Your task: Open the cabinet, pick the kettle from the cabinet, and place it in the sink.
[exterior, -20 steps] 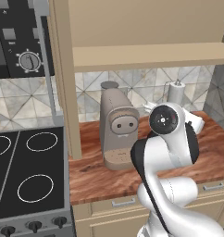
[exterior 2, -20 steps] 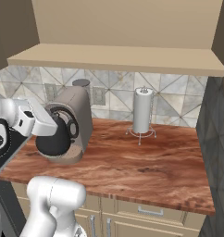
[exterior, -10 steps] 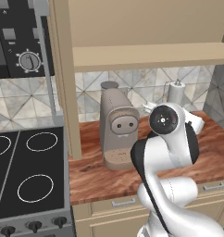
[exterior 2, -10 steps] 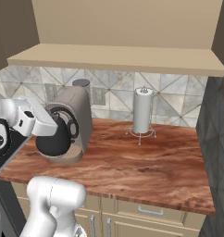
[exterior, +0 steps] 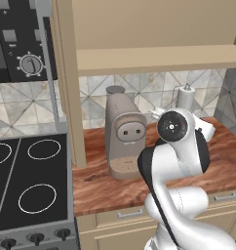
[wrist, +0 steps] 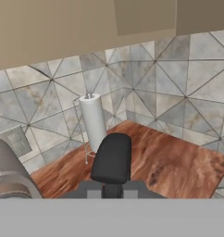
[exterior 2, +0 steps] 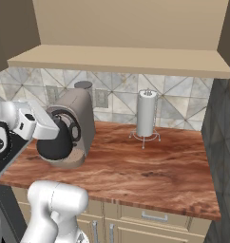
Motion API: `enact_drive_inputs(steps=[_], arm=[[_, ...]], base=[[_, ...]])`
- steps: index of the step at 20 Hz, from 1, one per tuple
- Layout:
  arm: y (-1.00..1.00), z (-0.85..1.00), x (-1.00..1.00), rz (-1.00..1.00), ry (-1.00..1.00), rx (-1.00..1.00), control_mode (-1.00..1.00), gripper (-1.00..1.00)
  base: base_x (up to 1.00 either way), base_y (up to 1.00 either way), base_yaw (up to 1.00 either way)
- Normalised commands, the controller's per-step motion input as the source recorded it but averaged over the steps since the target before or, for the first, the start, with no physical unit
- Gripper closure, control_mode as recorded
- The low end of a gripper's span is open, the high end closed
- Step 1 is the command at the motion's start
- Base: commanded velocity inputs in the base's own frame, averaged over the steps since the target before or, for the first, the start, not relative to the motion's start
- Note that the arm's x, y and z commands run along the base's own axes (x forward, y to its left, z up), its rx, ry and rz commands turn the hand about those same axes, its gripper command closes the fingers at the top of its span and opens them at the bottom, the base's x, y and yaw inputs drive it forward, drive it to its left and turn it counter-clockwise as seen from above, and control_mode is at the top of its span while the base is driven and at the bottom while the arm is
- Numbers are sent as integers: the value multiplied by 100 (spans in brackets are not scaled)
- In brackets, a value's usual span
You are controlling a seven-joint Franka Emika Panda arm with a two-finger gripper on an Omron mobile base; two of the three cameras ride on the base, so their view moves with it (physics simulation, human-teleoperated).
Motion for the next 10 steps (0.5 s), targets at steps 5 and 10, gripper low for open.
enact_drive_inputs(steps=[5, 10], arm=[[0, 0, 0, 0, 0, 0, 100, 100], [0, 0, 0, 0, 0, 0, 100, 100]], base=[[-35, 0, 6], [-53, 0, 10]])
